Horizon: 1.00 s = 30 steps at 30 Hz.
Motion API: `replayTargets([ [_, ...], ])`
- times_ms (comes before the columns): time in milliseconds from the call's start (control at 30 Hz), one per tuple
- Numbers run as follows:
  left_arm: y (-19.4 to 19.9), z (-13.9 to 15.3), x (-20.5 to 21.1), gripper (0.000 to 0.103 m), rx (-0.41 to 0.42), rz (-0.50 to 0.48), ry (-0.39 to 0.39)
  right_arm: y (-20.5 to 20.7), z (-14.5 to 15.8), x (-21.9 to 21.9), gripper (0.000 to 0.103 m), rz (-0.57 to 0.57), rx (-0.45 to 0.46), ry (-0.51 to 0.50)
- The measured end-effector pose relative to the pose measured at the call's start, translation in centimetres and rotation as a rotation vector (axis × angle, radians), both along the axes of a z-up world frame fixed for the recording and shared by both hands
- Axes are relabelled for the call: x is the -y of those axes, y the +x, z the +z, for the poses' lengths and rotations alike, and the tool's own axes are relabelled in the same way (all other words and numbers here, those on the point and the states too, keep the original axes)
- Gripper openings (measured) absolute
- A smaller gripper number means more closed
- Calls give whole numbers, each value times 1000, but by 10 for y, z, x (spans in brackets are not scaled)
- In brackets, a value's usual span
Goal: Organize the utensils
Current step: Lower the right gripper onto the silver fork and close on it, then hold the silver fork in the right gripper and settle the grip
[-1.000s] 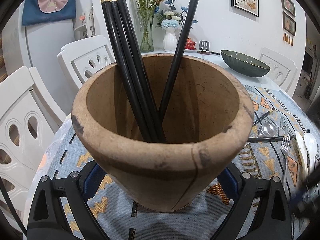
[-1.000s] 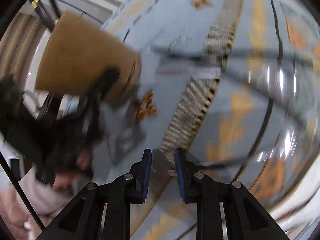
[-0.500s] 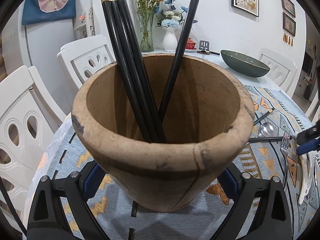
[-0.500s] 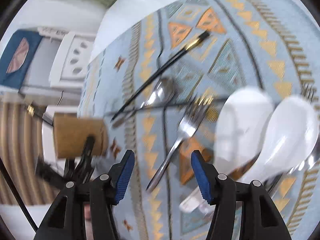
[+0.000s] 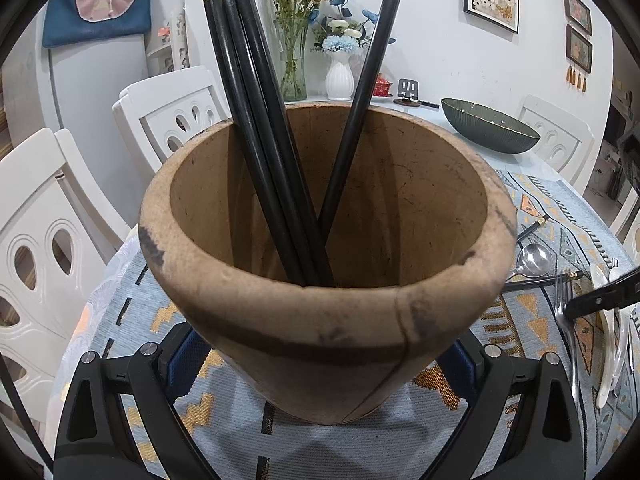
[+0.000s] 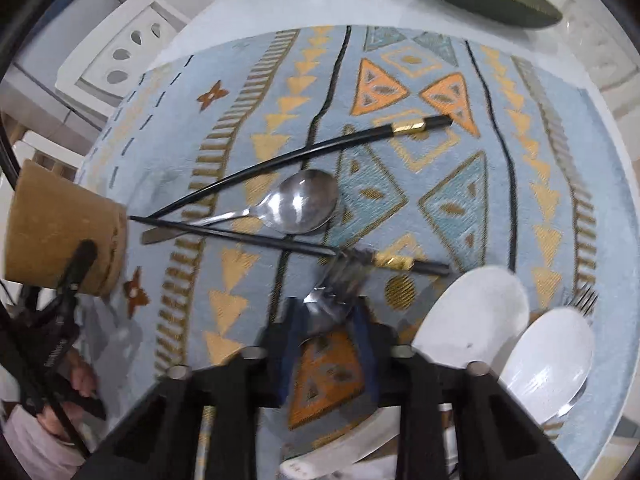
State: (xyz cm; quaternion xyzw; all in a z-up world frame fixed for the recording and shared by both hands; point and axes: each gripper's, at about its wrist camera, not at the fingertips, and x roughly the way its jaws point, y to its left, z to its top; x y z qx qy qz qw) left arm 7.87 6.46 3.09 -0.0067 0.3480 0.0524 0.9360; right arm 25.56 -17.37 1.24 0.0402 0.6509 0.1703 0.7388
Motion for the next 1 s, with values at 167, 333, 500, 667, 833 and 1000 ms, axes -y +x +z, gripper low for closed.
replayTargets([
  [167,0,0,0,99,0,0,1,1,-2,-20,6,53,-49,38],
  [333,0,1,0,99,-1,-1,-4,11,-11,-45,9,57,-73,7],
  [500,1,1,-1,99,-1,-1,-3,15,-15,-49,9,89,-71,-14],
  [667,1,0,-1,99,0,-1,0,22,-18,-41,9,42,-132,15],
  [833,1,0,-1,99,0,-1,-1,19,-15,-50,9,72,-119,-47],
  [1000,1,0,-1,99,0,-1,-1,20,-16,-61,9,108,-122,-96],
])
